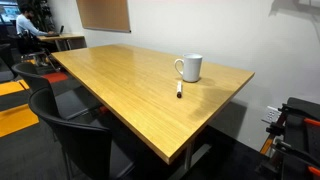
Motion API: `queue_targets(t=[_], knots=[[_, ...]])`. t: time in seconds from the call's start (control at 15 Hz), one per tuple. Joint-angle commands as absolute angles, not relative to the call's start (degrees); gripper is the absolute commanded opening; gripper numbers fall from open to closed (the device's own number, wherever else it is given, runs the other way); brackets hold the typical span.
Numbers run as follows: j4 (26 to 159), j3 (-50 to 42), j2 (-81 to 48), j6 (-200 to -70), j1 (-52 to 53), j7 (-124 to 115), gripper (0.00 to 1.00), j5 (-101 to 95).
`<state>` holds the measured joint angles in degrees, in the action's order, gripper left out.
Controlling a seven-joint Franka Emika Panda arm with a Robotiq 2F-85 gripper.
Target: Put the marker in the cup
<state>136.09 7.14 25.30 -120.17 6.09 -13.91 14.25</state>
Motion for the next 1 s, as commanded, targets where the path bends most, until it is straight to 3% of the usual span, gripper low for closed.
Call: queue_targets(t=[0.0,0.4,0.93], knots=[[136.0,7.2,25.3,-120.0,5.9,-13.9,1.0,14.3],[136.1,7.2,25.4,-120.7,5.7,-14.3,1.0,14.3],[142.5,10.5,25.9,-141.7,1.7,-31.5,1.0,13.3]])
